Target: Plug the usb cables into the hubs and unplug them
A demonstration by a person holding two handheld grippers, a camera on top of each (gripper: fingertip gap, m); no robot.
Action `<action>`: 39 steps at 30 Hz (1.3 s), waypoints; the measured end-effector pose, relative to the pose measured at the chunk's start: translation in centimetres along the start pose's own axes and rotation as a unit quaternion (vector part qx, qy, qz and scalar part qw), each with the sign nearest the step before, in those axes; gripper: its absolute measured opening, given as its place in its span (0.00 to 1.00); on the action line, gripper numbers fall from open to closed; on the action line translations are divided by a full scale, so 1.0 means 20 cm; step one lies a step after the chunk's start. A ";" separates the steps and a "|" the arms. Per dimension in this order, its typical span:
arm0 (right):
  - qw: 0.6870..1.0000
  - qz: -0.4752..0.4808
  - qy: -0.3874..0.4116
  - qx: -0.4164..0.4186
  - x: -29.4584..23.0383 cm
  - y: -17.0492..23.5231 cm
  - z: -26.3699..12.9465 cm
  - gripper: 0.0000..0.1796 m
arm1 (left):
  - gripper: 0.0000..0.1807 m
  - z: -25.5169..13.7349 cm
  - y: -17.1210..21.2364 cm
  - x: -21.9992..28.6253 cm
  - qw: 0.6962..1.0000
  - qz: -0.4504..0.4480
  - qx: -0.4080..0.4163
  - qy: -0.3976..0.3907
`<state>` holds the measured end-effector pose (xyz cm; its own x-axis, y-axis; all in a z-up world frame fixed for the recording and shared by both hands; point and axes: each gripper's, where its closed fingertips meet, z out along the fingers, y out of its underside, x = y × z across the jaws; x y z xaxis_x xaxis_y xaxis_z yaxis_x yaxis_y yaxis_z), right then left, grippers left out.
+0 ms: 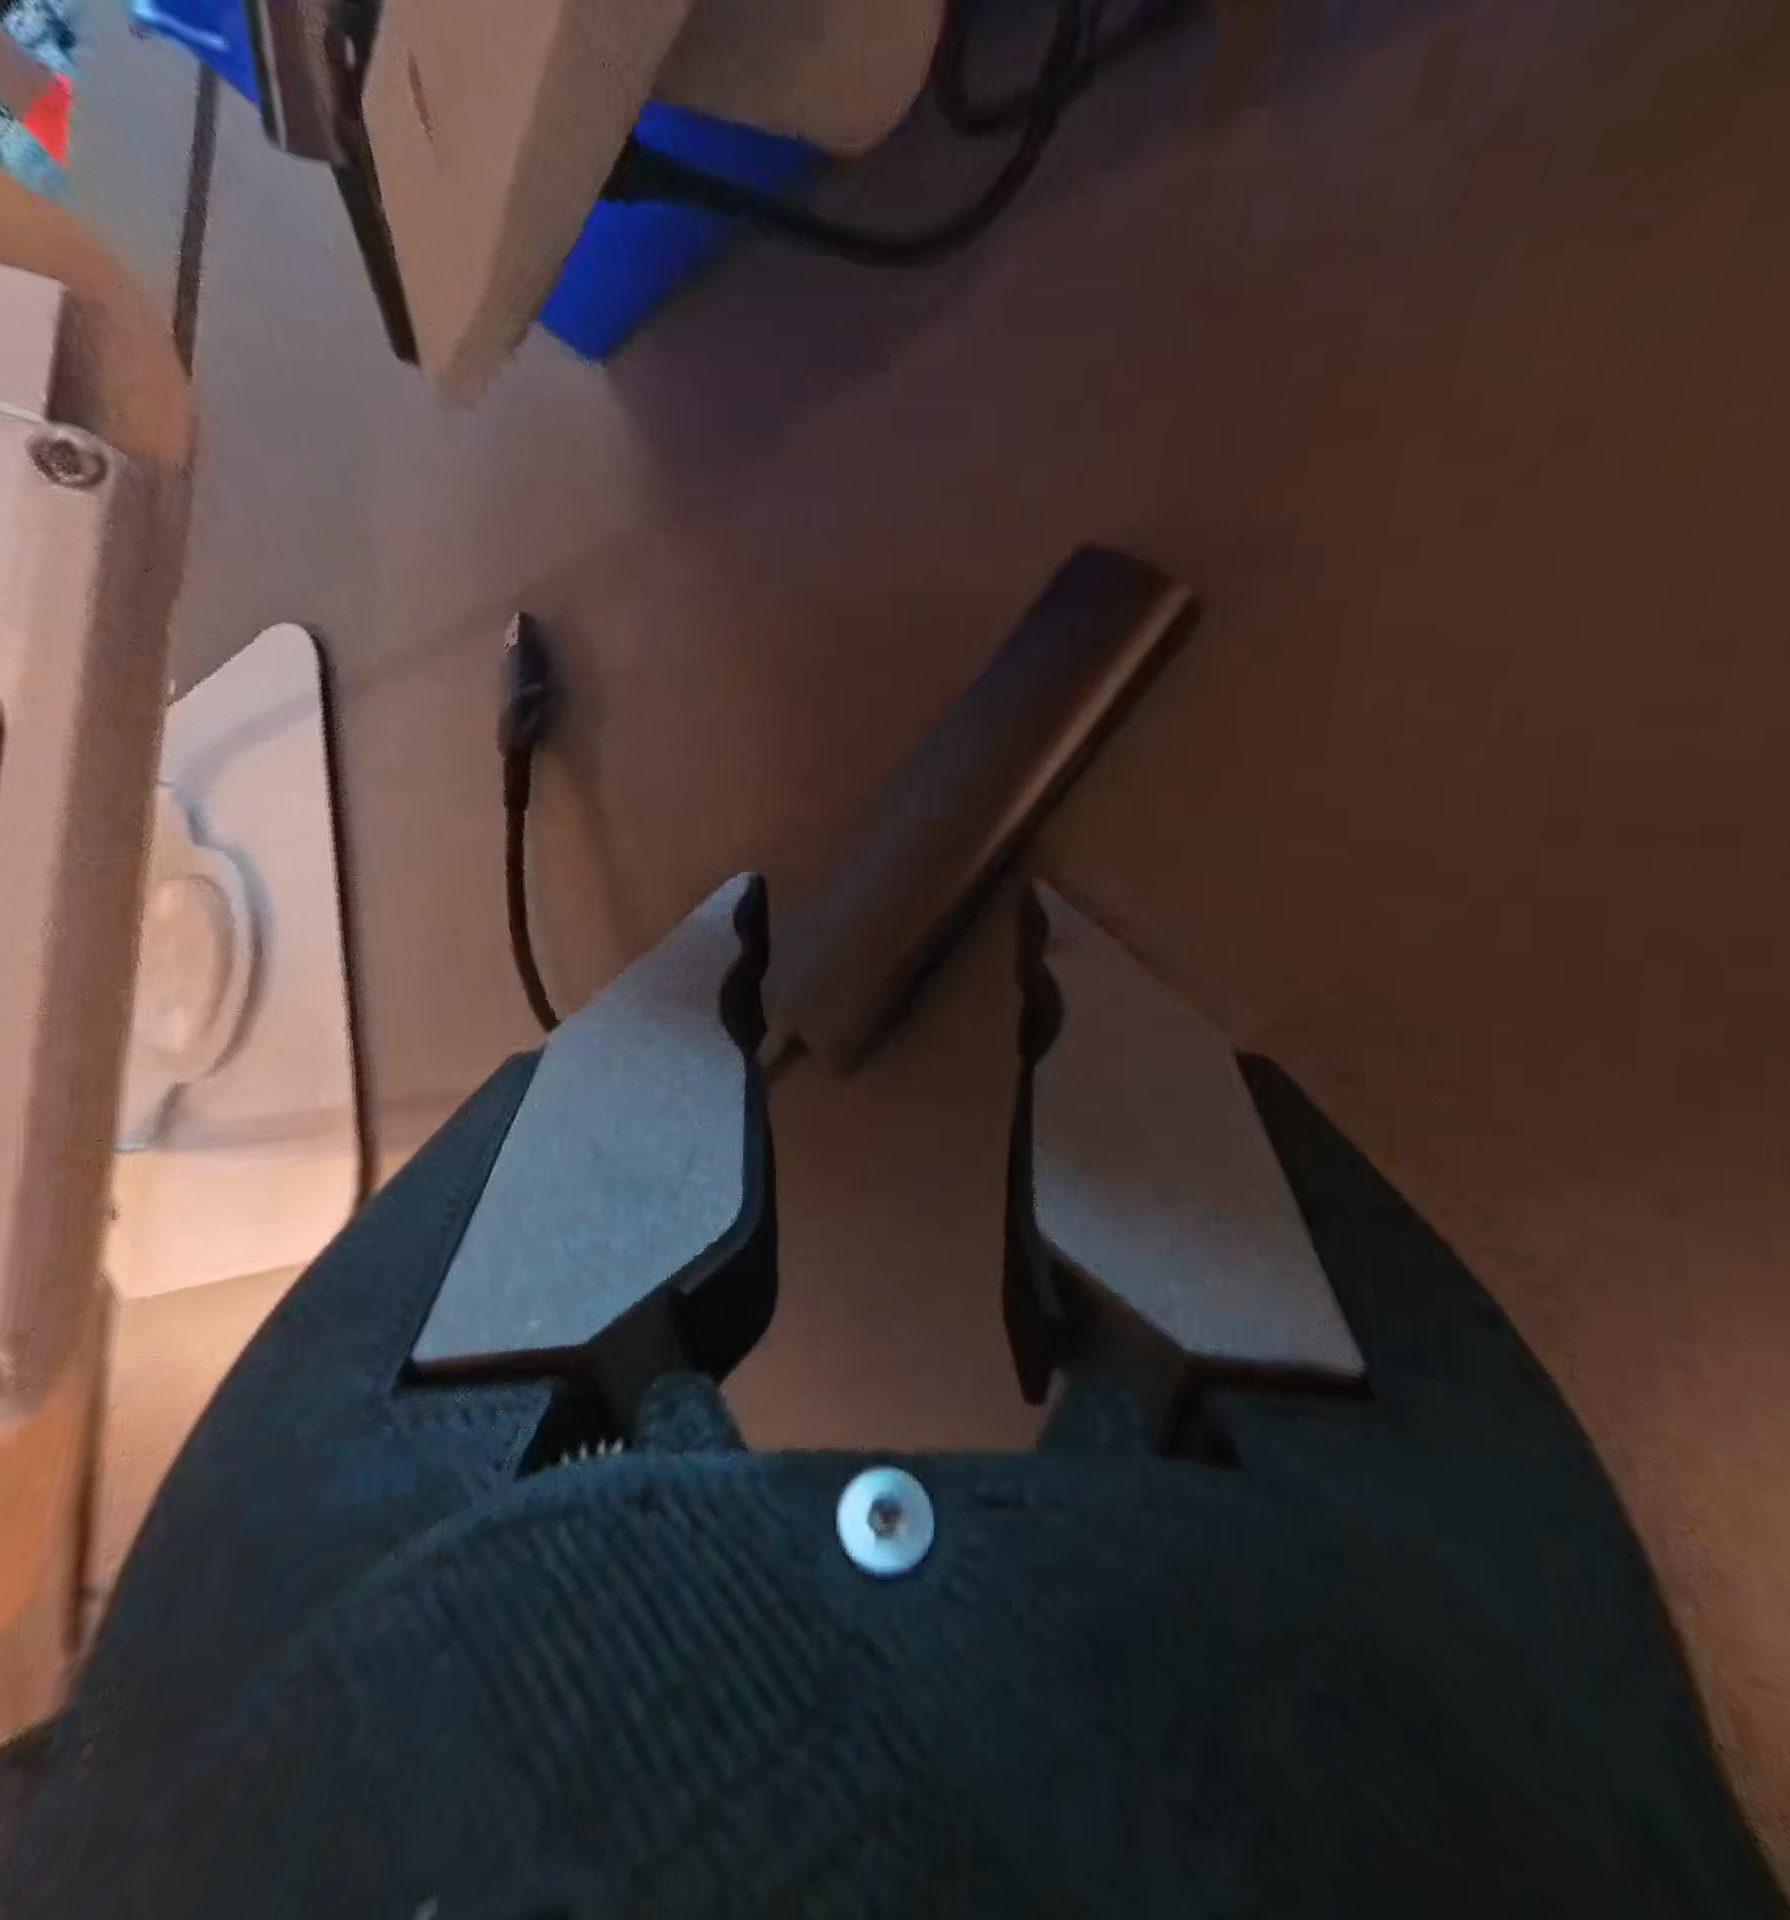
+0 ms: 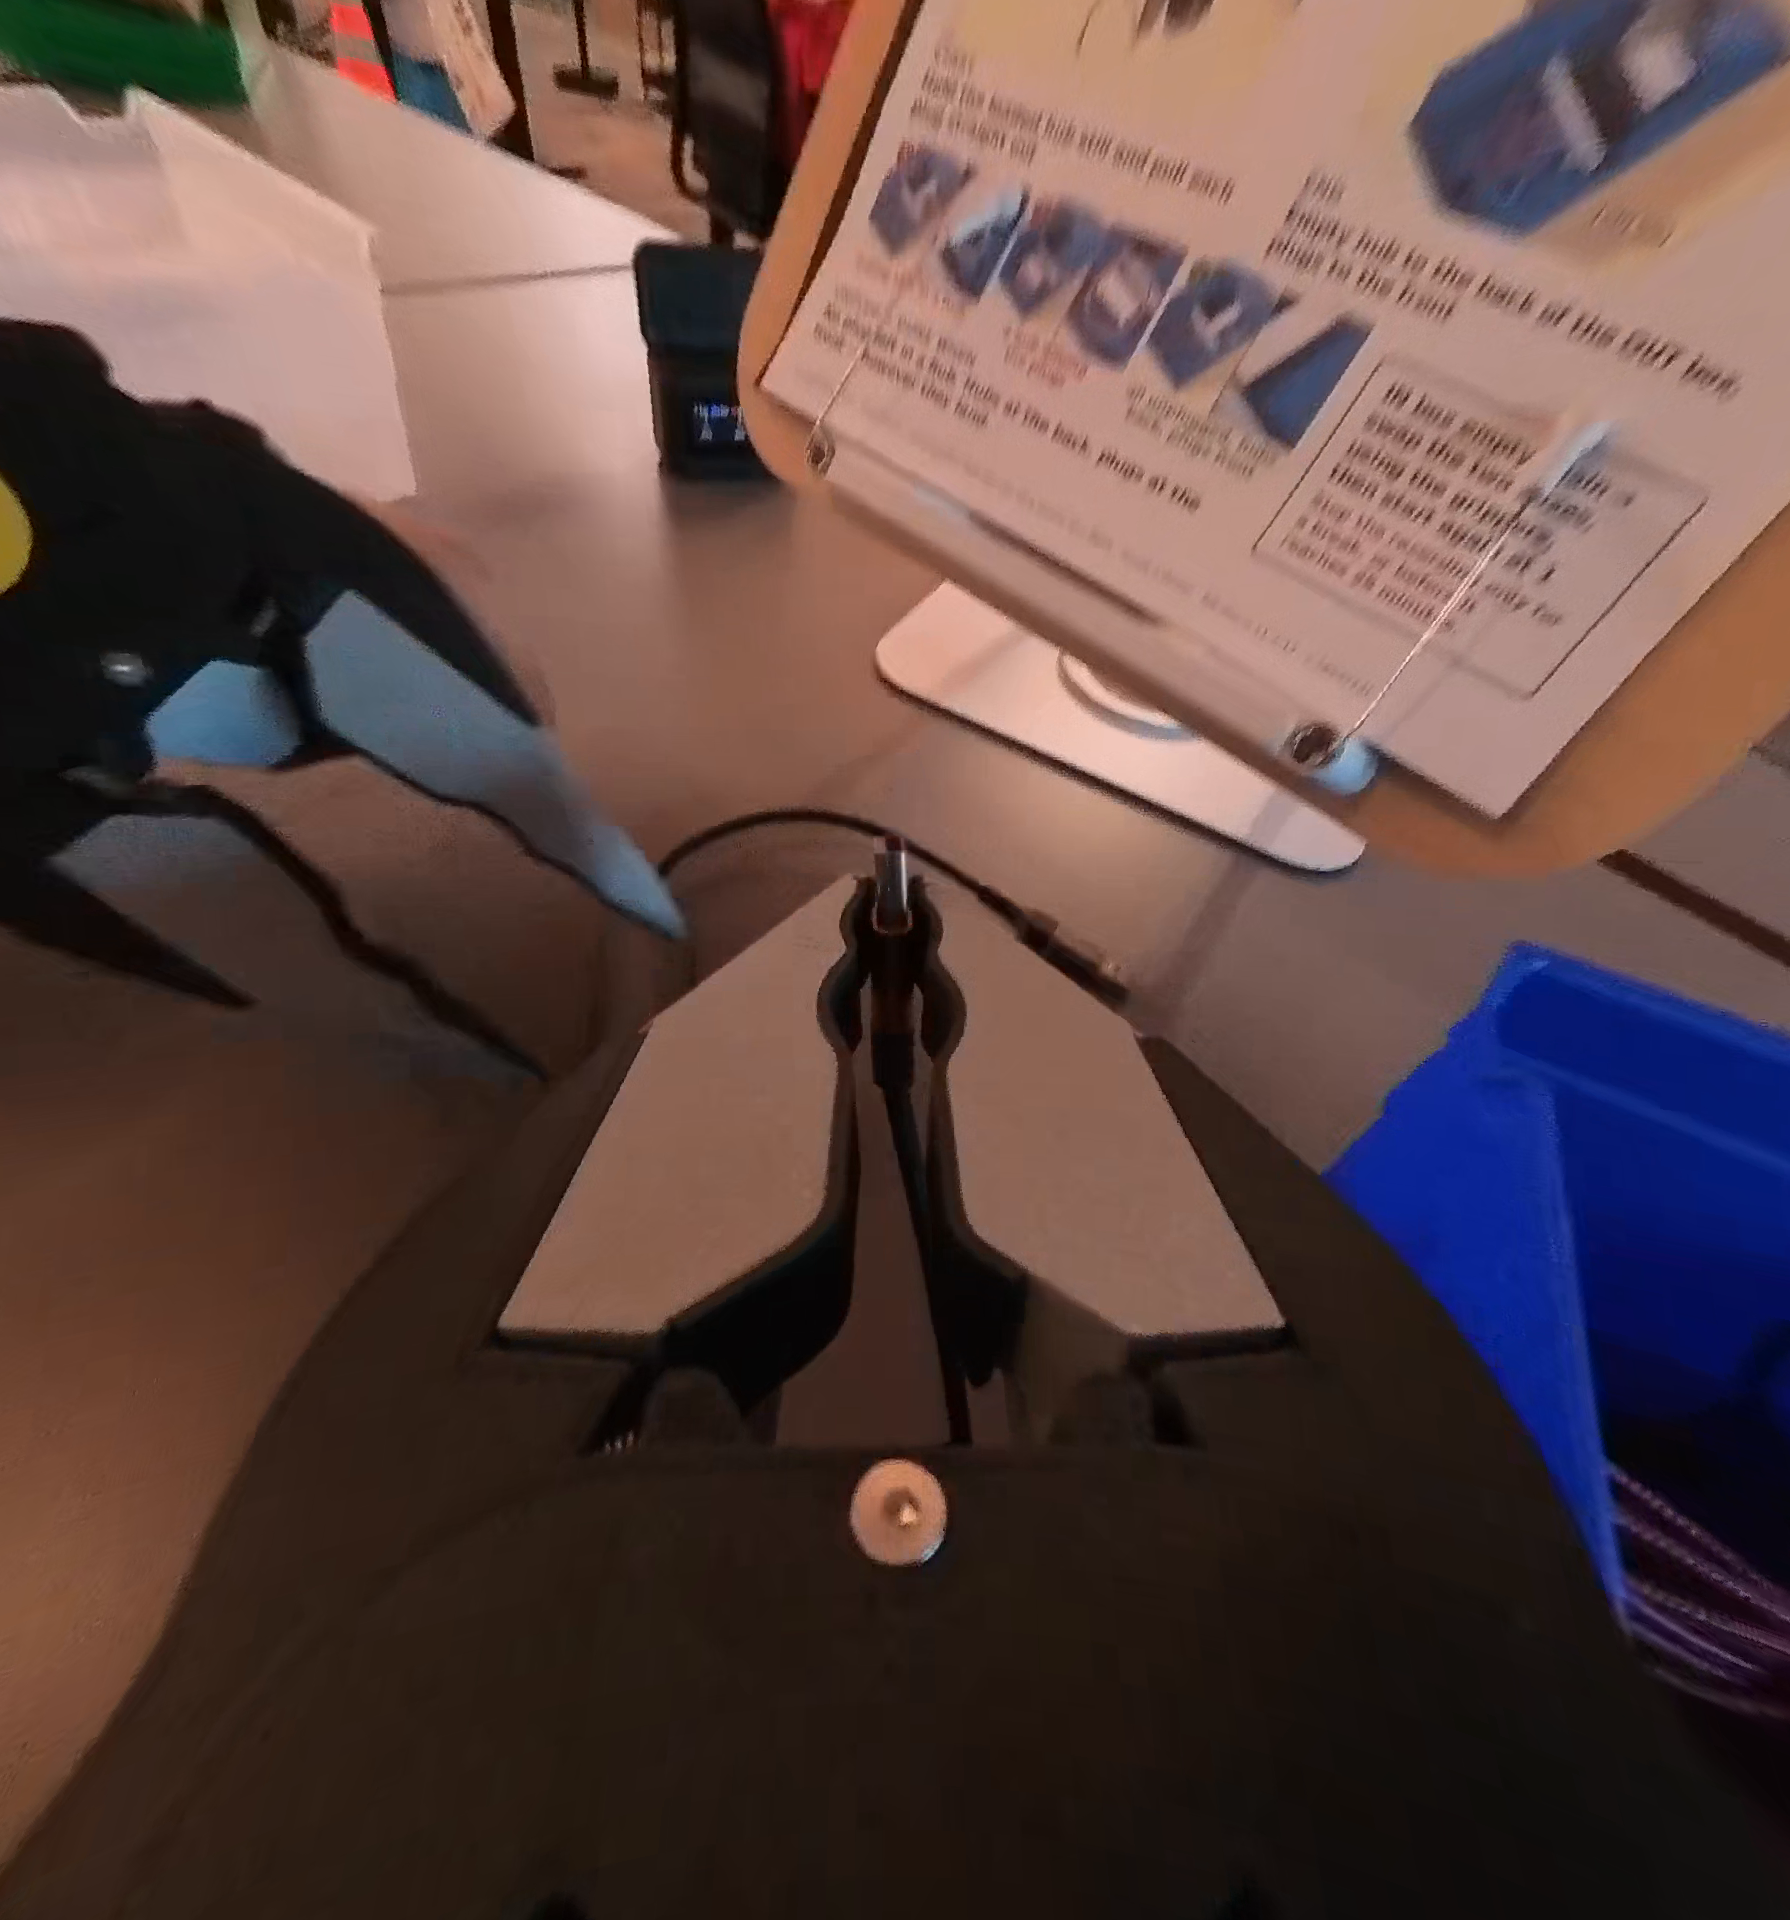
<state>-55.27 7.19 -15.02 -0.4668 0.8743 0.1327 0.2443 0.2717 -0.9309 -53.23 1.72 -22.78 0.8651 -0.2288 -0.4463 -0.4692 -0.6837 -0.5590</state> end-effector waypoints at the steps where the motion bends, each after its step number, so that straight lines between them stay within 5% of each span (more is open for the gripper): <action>1: 1.000 0.007 -0.012 -0.007 -0.01 0.02 0.01 0.02 | 0.24 0.03 0.02 -0.01 1.000 0.025 -0.015 0.000; 3: 0.999 0.028 -0.035 -0.018 -0.02 0.05 0.01 0.02 | 0.13 0.07 0.01 0.00 0.998 0.060 -0.020 0.000; 6: 0.996 0.063 -0.066 -0.024 -0.03 0.07 0.02 0.11 | 0.11 0.10 -0.01 -0.01 0.994 0.106 -0.026 -0.016; 15: 0.987 -0.035 -0.155 -0.010 -0.25 0.03 -0.04 0.33 | 0.06 -0.06 0.02 -0.06 0.997 0.009 -0.023 -0.067; 19: 0.972 -0.170 -0.151 -0.054 -0.40 0.13 0.01 0.28 | 0.06 -0.23 -0.04 -0.04 0.997 -0.050 0.017 -0.049; 22: 0.958 -0.266 -0.072 -0.083 -0.37 0.18 0.08 0.10 | 0.06 -0.30 -0.09 0.01 0.997 -0.063 0.038 -0.020; 27: 0.959 -0.267 -0.078 -0.054 -0.40 0.13 0.06 0.09 | 0.06 -0.36 -0.09 0.00 0.995 -0.059 0.059 -0.054; 31: 0.952 -0.291 -0.097 -0.015 -0.41 0.09 0.02 0.08 | 0.25 -0.39 -0.09 0.01 0.989 -0.077 0.112 -0.058; 33: 0.946 -0.307 -0.103 -0.006 -0.41 0.09 0.01 0.08 | 0.27 -0.38 -0.09 0.00 0.987 -0.062 0.125 -0.074; 39: 0.939 -0.309 -0.147 0.025 -0.47 0.06 -0.04 0.07 | 0.12 -0.28 -0.05 0.00 0.990 -0.023 0.099 -0.098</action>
<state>-49.86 -0.35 -17.14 -0.7227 0.4053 0.5598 -0.1877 0.6644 -0.7234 -51.84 -1.44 -18.27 0.8446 -0.0475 -0.5332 -0.4720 -0.5362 -0.6998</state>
